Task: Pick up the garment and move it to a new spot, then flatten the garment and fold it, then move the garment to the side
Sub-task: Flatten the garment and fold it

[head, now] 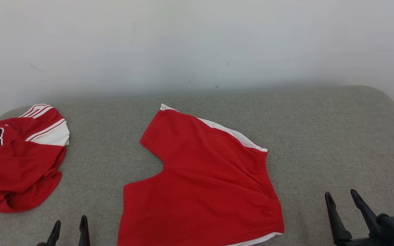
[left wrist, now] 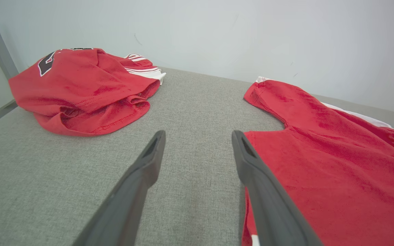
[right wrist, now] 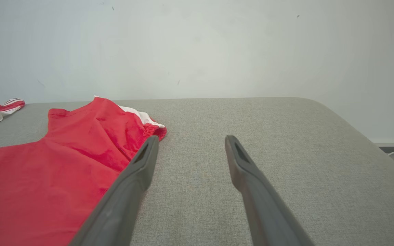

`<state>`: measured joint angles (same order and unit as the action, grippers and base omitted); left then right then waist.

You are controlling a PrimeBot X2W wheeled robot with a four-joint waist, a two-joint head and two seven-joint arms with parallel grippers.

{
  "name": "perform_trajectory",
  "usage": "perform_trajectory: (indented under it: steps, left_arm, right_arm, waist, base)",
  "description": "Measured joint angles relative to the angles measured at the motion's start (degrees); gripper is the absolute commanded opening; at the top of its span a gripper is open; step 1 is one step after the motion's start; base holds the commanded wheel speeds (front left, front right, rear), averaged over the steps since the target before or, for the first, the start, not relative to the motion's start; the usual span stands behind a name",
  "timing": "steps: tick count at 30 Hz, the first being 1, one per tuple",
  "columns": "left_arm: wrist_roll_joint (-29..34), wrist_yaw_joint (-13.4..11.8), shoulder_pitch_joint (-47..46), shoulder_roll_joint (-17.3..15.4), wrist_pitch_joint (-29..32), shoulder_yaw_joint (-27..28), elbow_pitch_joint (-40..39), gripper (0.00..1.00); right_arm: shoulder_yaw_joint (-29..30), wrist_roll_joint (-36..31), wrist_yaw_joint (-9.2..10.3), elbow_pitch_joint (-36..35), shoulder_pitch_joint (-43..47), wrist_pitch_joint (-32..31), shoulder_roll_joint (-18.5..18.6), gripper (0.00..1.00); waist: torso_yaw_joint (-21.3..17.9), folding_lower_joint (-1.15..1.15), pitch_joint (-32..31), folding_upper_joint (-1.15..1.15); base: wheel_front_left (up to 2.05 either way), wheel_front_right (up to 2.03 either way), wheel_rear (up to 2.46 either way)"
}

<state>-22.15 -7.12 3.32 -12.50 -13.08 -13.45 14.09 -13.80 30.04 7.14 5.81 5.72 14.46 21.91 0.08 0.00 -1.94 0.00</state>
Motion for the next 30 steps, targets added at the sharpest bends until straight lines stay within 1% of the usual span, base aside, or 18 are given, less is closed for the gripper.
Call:
perform_trajectory:
  steps: [18, 30]
  left_arm:
    - [3.07, 0.0, 0.29, 0.88, 3.85, 1.55, -2.48, 1.0]
    - [4.0, 0.0, 1.2, 1.46, 5.55, 2.07, -4.08, 1.0]
  right_arm:
    - [1.93, -3.0, 0.0, -1.05, 1.01, -1.96, -1.52, 1.0]
    - [2.44, -3.45, 0.0, -2.11, 1.09, -3.34, -1.96, 1.0]
  waist:
    - [0.37, 0.0, 0.3, 0.0]
    - [0.67, 0.0, 0.16, 0.0]
  base:
    - [0.0, 0.0, 0.0]
    - [0.0, 0.0, 0.0]
